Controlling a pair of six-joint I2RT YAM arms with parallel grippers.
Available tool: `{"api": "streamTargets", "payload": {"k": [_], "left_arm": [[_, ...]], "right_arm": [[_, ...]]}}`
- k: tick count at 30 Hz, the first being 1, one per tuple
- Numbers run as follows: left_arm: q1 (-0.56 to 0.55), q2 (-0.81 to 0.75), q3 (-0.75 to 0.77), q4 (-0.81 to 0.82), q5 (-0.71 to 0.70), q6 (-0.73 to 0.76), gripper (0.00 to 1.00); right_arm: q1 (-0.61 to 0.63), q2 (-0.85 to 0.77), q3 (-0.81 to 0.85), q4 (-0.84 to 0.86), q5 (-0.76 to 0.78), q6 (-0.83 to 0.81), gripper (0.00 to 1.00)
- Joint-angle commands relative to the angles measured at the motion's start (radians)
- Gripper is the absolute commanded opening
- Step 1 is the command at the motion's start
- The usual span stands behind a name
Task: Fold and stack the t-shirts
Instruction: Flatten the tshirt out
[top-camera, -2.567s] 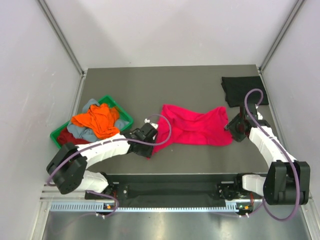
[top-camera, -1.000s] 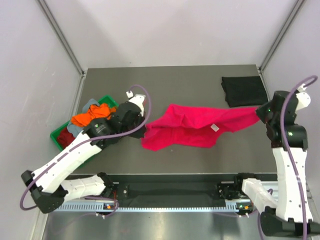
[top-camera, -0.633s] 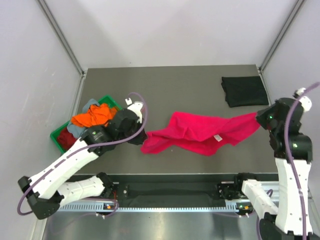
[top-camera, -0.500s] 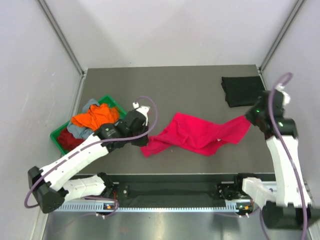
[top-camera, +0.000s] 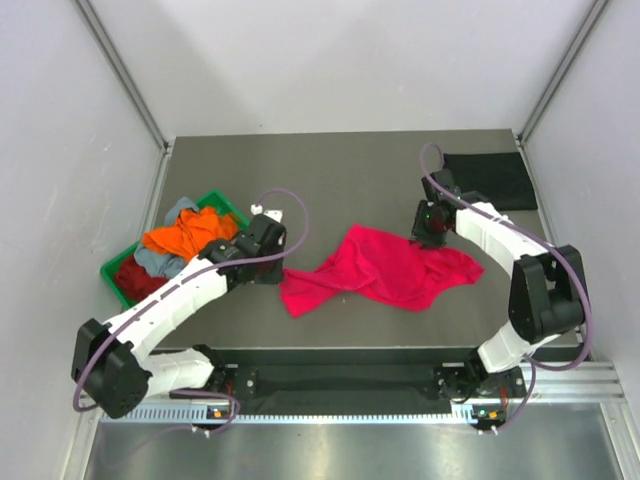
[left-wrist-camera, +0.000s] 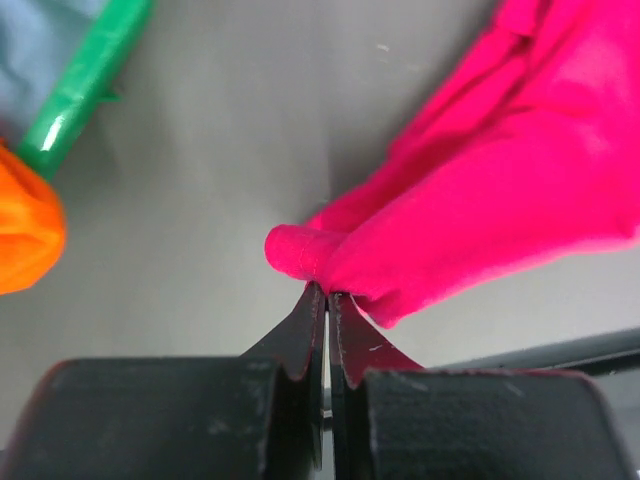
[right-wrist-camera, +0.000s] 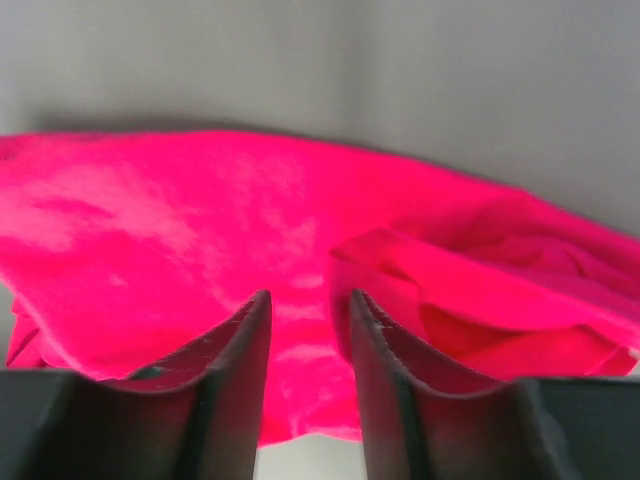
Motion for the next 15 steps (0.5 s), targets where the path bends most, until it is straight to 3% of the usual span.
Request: {"api": "streamTargets", "payload": {"k": [1,5,15], "left_arm": [[0.102,-0.018,-0.032,0.095,0.11,0.038,0.0],[0.227,-0.028,-0.042,0.119,0.249,0.076,0.0],[0.265,0.04,-0.006,0.138,0.32,0.102,0.0]], "right_arm": [[0.005,-0.001,0.117,0.021,0.011,-0.067,0.39],[-0.041,-0.037,0.12,-0.03,0.025,-0.163,0.47],[-0.144,-0.099,-0.001,-0.042,-0.113,-0.276,0.5]]}}
